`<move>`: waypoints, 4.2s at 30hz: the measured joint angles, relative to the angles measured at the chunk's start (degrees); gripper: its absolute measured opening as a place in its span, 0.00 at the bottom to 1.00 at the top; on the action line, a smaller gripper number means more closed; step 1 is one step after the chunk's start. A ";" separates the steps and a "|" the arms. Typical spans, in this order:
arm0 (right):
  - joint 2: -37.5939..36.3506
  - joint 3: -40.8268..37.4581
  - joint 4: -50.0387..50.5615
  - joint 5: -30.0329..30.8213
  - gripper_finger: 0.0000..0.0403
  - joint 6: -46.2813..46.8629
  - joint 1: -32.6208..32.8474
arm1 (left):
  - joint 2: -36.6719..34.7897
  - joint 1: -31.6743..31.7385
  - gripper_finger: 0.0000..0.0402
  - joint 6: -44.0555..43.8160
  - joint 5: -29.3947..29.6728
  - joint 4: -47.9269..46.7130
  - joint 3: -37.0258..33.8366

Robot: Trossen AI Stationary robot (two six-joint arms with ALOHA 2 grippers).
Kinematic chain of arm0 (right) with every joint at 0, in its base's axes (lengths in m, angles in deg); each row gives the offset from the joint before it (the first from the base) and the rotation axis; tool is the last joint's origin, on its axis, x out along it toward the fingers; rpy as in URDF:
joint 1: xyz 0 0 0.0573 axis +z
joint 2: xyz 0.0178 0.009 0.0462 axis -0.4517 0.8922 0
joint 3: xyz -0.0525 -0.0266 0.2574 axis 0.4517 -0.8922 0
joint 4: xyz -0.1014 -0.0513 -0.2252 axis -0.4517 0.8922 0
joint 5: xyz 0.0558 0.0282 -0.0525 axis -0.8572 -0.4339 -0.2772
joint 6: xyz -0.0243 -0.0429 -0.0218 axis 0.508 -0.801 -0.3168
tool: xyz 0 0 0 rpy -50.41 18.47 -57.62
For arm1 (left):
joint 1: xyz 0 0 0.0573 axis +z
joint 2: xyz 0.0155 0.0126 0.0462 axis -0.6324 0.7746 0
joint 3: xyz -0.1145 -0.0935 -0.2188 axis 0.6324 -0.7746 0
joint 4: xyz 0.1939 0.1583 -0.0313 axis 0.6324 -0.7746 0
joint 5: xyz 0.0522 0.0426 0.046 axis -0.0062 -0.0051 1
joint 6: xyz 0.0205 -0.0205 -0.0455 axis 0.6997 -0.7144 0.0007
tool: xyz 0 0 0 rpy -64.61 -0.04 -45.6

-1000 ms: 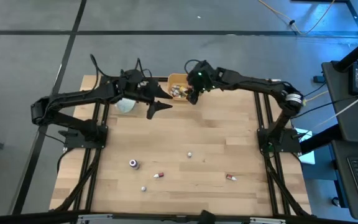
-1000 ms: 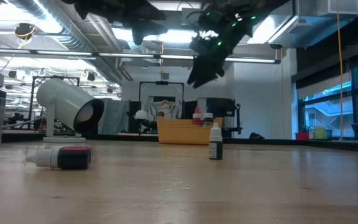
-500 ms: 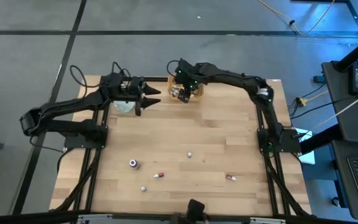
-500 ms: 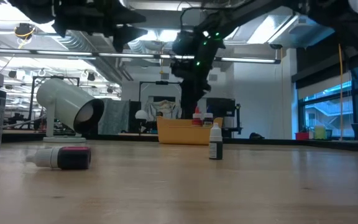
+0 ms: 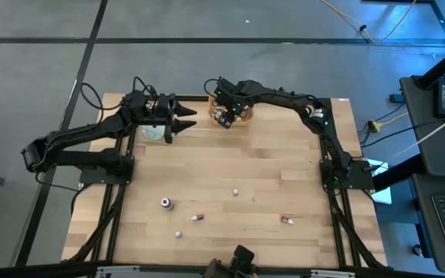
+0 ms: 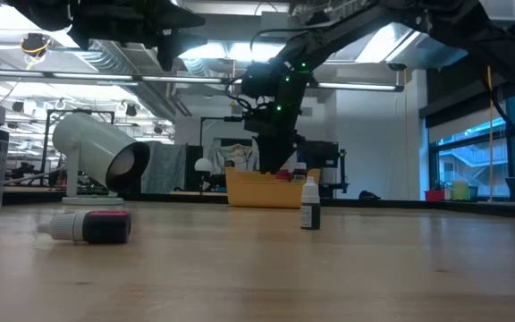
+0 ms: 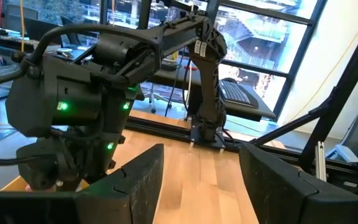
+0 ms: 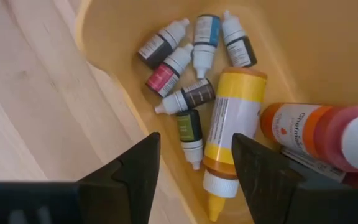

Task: Pick & Place food coloring
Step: Put the yellow food coloring bottle into the yellow bin

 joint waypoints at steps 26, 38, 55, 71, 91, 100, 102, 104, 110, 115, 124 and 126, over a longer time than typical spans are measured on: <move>0.19 -0.04 -2.35 3.81 0.49 -1.86 -0.03 | 0.00 0.00 0.52 1.18 0.17 -0.56 0.00; 0.32 -0.07 -2.13 2.17 0.50 -3.23 -0.06 | 0.02 0.00 0.52 1.14 0.19 -0.53 0.00; 0.39 -0.11 -0.23 9.04 0.71 -15.15 1.15 | 0.04 -0.02 0.52 1.09 0.23 -0.53 0.00; 4.78 -0.02 -0.17 10.12 0.71 -13.22 0.82 | 0.04 0.00 0.52 1.09 0.25 -2.23 0.00; 5.44 -0.11 1.54 6.35 0.51 -13.48 -0.12 | 0.04 -0.02 0.51 1.61 0.30 -2.83 0.00; 5.44 -0.11 2.08 5.50 0.40 -13.18 -0.14 | 0.04 -0.02 0.52 1.66 0.30 -3.07 0.00; 5.44 -0.09 2.10 5.45 0.38 -13.15 -0.14 | 0.04 -0.02 0.52 1.66 0.30 -3.07 0.00; 5.44 -0.09 2.12 5.43 0.36 -13.11 -0.14 | 0.04 -0.02 0.51 1.66 0.30 -3.07 0.00; 5.44 -0.09 2.15 5.43 0.30 -13.00 -0.14 | 0.04 -0.02 0.51 1.66 0.30 -3.06 -0.01; 5.44 -0.09 2.24 5.43 0.28 -13.00 -0.06 | 0.04 -0.02 0.52 1.66 0.30 -3.07 0.00; 5.44 0.75 3.22 5.29 0.28 -13.00 0.16 | 0.04 -0.02 0.51 1.66 0.28 -3.05 0.00; 5.44 1.83 3.38 4.94 0.28 -13.00 0.16 | 0.04 -0.02 0.51 1.64 0.28 -3.07 0.00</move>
